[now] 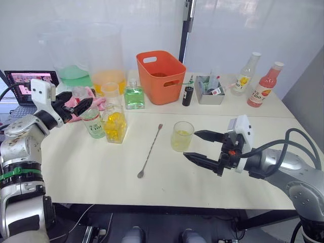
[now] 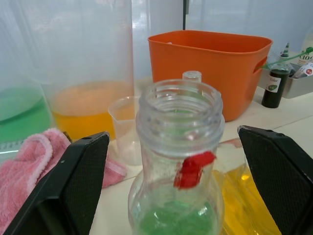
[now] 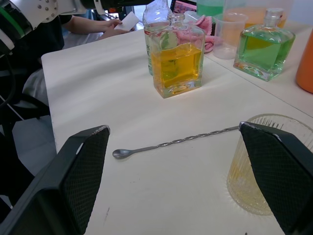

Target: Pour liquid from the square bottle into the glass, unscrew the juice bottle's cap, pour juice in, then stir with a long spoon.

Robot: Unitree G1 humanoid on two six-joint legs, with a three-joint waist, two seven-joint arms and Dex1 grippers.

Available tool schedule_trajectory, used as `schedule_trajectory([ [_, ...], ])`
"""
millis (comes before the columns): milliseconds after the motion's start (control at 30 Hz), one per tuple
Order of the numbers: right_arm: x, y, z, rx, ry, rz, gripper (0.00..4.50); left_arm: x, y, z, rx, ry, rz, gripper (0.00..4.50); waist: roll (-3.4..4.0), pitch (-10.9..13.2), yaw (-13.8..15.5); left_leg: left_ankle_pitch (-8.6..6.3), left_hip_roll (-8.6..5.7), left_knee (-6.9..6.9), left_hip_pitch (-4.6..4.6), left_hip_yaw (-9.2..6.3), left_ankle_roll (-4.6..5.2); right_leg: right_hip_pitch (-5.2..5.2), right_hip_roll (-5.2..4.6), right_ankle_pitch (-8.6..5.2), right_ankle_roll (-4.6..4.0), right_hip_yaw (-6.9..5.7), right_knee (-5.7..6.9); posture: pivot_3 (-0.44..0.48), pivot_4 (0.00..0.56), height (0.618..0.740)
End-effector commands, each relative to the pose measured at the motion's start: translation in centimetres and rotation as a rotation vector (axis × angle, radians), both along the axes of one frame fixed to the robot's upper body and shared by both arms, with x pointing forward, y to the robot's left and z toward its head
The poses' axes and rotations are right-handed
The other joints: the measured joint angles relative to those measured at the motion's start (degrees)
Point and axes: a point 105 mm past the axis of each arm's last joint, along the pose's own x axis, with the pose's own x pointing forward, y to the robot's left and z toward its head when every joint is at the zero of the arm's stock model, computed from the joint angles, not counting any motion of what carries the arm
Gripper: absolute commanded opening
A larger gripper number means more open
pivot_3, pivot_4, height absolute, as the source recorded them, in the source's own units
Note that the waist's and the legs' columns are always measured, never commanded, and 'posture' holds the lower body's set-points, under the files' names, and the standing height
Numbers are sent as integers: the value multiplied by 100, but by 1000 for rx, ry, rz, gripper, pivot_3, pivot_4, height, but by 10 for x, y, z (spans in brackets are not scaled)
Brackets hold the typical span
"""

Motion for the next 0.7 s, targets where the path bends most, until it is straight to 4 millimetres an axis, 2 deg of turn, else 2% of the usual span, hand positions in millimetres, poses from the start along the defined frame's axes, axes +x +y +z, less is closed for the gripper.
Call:
schedule_trajectory([
  [33, -5, -6, 12, 13, -41, -16, 4500, -18, 12, 29, -6, -84, 6, 4453, 0, 0, 0, 0, 0, 0, 0, -2, 0, 0, 0, 0, 0, 0, 0, 0, 150, 739],
  [133, -1, -23, 14, 27, -45, -94, 4500, -36, 22, 40, -34, -110, -7, 4453, 0, 0, 1, 0, 2, 0, 0, -22, 0, 0, -2, 0, 0, 0, -1, 0, 150, 739],
  [267, 3, -58, 9, 27, -30, -263, 4500, -59, 30, 26, -1, -27, -67, 4453, 1, 0, 7, 0, -2, -4, 4, -38, -1, 5, -13, 0, 0, 0, -4, 0, 150, 739],
  [367, 3, -96, 1, 14, -16, -466, 4500, -71, 38, -1, 66, 62, -60, 4453, 3, -1, 19, 0, -8, -11, 10, -31, -1, 7, -30, -1, 0, -3, -7, 0, 150, 739],
  [500, -6, -133, -13, 27, 2, -654, 4500, -81, 42, -32, 109, 138, -51, 4453, 0, -3, 29, -1, -7, -11, 14, -16, -1, 10, -47, -3, -2, -11, -15, 0, 150, 739],
  [633, -36, -176, -32, -32, -7, -816, 4500, -92, 61, -74, 217, 193, 31, 4453, 12, -10, 55, -1, -6, -25, 20, 8, -1, 13, -69, -6, -2, -15, -35, 0, 150, 739],
  [700, -44, -188, -39, -76, -3, -847, 4500, -95, 63, -85, 264, 198, 40, 4453, 14, -11, 44, -1, -11, -51, 36, 32, -1, 17, -87, -8, 1, -12, -47, 0, 150, 739],
])
